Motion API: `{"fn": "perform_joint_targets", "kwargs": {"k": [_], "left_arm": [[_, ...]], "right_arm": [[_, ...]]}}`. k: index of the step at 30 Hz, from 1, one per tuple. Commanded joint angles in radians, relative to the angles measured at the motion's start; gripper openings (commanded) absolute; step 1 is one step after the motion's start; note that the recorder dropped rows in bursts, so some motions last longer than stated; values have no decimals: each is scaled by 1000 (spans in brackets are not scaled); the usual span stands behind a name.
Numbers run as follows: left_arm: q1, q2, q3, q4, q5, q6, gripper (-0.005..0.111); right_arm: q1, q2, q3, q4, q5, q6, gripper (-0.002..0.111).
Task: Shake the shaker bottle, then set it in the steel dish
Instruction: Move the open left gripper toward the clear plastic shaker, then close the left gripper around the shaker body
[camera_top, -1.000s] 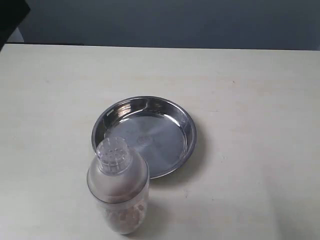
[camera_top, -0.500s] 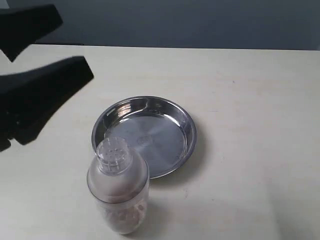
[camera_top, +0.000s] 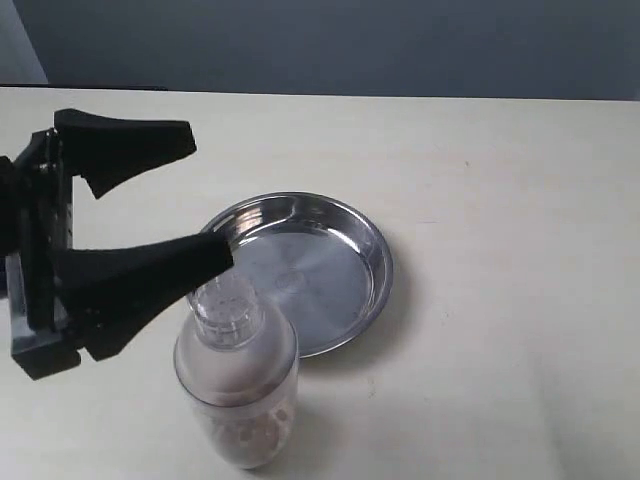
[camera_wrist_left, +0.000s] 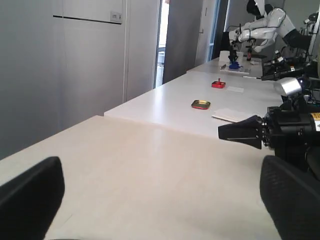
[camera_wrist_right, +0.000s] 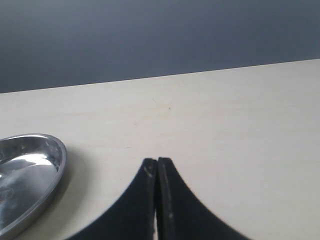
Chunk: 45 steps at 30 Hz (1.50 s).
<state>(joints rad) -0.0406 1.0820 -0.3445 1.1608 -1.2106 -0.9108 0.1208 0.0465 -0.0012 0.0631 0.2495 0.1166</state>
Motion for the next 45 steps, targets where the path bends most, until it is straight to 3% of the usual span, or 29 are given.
{"fn": "perform_joint_targets", "kwargs": {"k": [1, 14, 18, 21, 45], "left_arm": [[-2, 35, 40, 0, -10, 52, 106], [-9, 46, 152, -7, -10, 145, 106], [-100, 46, 155, -76, -10, 194, 106], [-120, 48, 154, -94, -10, 215, 106], [-122, 314, 154, -114, -10, 389, 106]], "right_arm": [[1, 5, 1, -1, -12, 0, -1], [1, 5, 1, -1, -12, 0, -1], [1, 5, 1, -1, -12, 0, -1], [1, 5, 1, -1, -12, 0, -1], [1, 5, 1, -1, -16, 0, -1]]}}
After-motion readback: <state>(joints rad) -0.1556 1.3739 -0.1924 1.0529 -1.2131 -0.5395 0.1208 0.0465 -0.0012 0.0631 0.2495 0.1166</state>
